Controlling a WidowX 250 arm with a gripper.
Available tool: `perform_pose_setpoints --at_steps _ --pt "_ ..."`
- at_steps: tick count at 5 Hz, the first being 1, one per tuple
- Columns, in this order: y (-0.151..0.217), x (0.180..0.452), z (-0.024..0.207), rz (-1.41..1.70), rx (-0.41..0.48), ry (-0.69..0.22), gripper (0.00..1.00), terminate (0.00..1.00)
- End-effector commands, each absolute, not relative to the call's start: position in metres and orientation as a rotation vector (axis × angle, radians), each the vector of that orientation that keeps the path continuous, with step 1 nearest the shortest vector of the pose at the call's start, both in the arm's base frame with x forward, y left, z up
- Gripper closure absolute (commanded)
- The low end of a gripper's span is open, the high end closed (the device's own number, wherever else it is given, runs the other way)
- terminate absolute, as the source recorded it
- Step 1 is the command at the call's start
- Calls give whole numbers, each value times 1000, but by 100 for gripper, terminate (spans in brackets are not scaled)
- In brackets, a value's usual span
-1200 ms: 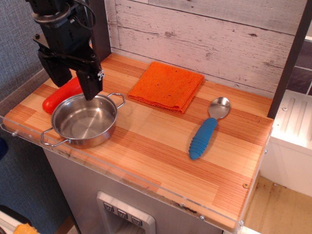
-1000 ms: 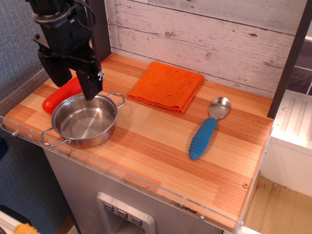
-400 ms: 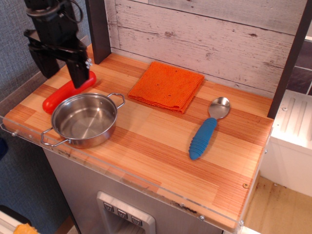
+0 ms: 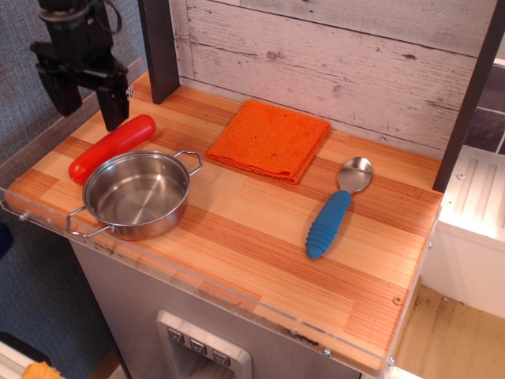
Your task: Put the hot dog on the orange cloth
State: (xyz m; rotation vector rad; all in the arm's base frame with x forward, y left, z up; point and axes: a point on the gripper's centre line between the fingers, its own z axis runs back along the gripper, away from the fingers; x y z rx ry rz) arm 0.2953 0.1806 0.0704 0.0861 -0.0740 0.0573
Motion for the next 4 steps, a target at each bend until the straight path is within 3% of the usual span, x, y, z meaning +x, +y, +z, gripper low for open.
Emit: perform_pose_setpoints --at_steps 1,3,4 --pt "193 308 50 52 113 -43 0 0" --pt "199 312 27 38 145 14 0 0" --pt "199 308 36 42 151 -23 100 0"
